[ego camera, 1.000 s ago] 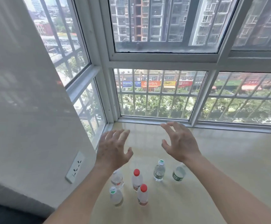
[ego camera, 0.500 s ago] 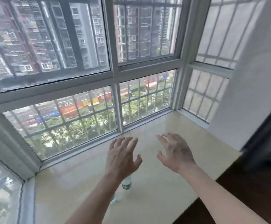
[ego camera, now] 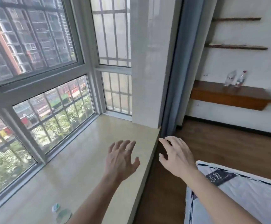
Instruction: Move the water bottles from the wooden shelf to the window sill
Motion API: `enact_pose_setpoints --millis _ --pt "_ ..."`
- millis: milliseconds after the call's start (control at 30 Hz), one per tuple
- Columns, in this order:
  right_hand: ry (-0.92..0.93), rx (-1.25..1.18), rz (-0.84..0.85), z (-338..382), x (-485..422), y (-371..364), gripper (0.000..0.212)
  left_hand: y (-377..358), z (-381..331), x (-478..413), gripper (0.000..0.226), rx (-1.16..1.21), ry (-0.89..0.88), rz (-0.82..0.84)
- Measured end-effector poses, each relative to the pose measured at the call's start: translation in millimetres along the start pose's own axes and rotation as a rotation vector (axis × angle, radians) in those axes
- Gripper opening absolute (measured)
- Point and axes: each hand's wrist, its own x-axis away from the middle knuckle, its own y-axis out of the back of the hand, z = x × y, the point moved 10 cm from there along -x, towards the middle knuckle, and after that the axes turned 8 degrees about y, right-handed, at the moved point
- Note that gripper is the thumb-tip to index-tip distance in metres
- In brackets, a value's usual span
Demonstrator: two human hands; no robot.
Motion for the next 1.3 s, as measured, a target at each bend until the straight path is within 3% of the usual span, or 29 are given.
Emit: enact_pose_setpoints --millis 267,700,1300 --pt "-0.127 0.038 -0.022 -112 -13 -7 0.052 -42 -92 -86 0.061 0.038 -0.134 0.011" --pt "-0.233 0.027 -0.095 -327 -124 -33 0.052 -117 -232 -294 0.059 0.066 -0.242 -0.001" --pt "-0.370 0.075 -0.041 -513 -247 -102 0.050 -227 -345 -512 0.058 0.120 -0.378 0.038"
